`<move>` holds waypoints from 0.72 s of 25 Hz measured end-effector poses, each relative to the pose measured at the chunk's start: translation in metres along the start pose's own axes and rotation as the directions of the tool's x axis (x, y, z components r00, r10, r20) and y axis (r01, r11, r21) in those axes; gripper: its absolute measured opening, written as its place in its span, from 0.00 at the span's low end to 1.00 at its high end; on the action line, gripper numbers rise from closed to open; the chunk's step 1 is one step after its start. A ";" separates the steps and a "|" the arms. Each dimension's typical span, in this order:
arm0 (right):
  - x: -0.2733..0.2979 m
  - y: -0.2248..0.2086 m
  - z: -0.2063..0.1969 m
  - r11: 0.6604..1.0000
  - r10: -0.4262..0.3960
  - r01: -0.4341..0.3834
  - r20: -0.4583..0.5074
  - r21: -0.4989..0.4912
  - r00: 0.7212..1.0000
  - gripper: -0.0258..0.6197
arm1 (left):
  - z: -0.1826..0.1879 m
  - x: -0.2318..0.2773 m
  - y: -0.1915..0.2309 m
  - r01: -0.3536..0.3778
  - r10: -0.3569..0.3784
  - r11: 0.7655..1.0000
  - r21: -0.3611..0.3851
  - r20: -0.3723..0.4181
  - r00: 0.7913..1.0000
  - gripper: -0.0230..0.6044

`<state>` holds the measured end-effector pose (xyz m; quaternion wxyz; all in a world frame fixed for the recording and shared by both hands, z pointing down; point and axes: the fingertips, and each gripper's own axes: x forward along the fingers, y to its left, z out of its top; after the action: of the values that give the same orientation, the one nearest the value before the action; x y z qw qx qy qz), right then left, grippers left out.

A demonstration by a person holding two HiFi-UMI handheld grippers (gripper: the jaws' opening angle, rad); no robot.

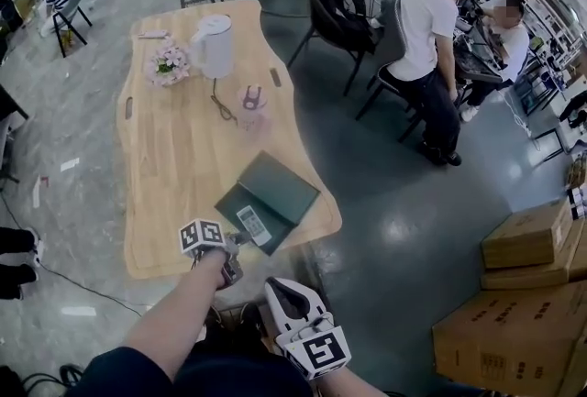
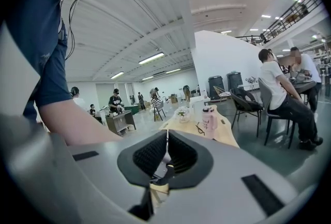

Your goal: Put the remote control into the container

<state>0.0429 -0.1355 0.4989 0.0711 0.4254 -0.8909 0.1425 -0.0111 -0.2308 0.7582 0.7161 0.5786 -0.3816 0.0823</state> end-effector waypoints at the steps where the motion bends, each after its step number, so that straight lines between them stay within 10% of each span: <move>1: -0.001 0.004 0.002 1.000 -0.002 0.002 -0.007 -0.002 1.000 0.07 | -0.002 -0.011 -0.005 0.031 -0.031 1.000 0.005 0.011 0.999 0.29; 6: -0.006 0.028 0.006 1.000 -0.004 0.004 -0.035 -0.004 0.999 0.07 | -0.011 -0.072 -0.040 0.224 -0.232 0.970 0.095 0.078 0.970 0.25; 11: -0.012 0.053 0.016 1.000 0.018 -0.019 -0.025 -0.021 1.000 0.07 | -0.033 -0.146 -0.067 0.224 -0.286 0.902 0.368 0.122 0.950 0.19; 18: -0.008 0.088 0.033 0.998 0.047 -0.047 0.003 -0.046 0.999 0.07 | -0.066 -0.242 -0.099 0.084 -0.334 0.643 0.762 0.179 0.925 0.18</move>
<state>-0.0211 -0.0876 0.4489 0.0755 0.4028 -0.9038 0.1230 -0.0942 -0.1250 0.5250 0.3555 0.8650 -0.3497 0.0560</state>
